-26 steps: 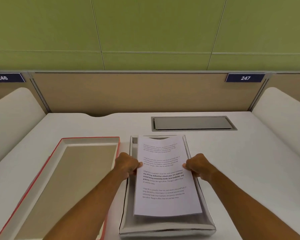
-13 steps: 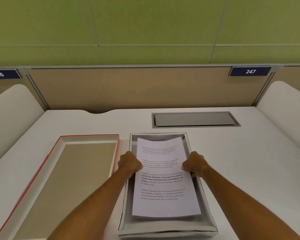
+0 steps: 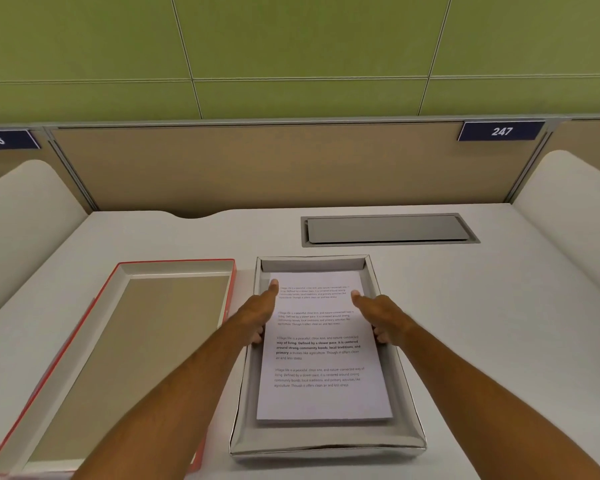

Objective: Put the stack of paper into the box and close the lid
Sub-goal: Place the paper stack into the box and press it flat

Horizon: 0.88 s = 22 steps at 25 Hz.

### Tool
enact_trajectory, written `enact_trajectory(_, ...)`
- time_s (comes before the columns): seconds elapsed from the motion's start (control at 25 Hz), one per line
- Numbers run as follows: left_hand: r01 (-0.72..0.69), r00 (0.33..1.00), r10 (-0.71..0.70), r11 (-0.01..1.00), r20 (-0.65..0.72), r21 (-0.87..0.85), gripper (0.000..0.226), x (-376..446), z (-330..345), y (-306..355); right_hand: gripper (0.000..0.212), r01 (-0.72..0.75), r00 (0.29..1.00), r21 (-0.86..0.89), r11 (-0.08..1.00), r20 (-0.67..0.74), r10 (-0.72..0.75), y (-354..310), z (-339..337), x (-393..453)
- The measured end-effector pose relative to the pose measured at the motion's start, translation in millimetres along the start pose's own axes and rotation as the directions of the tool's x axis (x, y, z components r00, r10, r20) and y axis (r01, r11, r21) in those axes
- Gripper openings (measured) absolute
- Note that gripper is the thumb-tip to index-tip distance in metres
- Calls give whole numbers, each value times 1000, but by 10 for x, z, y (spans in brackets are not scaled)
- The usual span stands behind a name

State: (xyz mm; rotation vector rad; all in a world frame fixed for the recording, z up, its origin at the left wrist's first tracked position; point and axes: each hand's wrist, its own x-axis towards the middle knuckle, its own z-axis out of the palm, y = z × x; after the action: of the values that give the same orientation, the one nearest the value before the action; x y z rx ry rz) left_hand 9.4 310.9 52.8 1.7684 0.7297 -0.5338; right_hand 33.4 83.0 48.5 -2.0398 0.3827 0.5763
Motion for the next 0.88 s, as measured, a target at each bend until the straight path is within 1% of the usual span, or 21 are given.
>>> enact_trajectory(0.24, 39, 998, -34, 996, 60, -83, 100, 3, -22, -38, 69, -85, 986, 180, 980, 157, 57, -62, -77, -47)
enact_trajectory(0.32, 39, 997, -32, 995, 70, -90, 101, 9, -25, -42, 72, -74, 987, 160, 984, 153, 49, -50, -80, -27)
enact_trajectory(0.44, 42, 996, -34, 994, 76, -105, 101, 1, -23, -37, 60, -29, 990, 126, 992, 143, 11, -36, -72, -25)
enact_trajectory(0.56, 35, 997, -27, 993, 76, -109, 98, -4, -16, -39, 52, -34, 983, 149, 988, 181, 6, -54, -85, -70)
enact_trajectory(0.64, 10, 999, -6, 996, 43, -85, 91, -17, -2, -55, 56, -12, 977, 114, 993, 214, -12, -58, -81, -120)
enact_trajectory(0.72, -15, 1000, 16, 999, 13, -30, 89, -33, 34, -88, 58, 11, 976, 66, 998, 215, -25, -38, -84, -195)
enact_trajectory(0.8, -23, 1000, 23, 1000, -18, 16, 88, -67, 75, -141, 58, -8, 968, 54, 998, 249, -6, 8, -76, -273)
enact_trajectory(0.88, -25, 1000, 25, 1000, -11, 8, 88, -109, 103, -176, 61, -27, 957, 68, 997, 290, 6, 50, -72, -332)
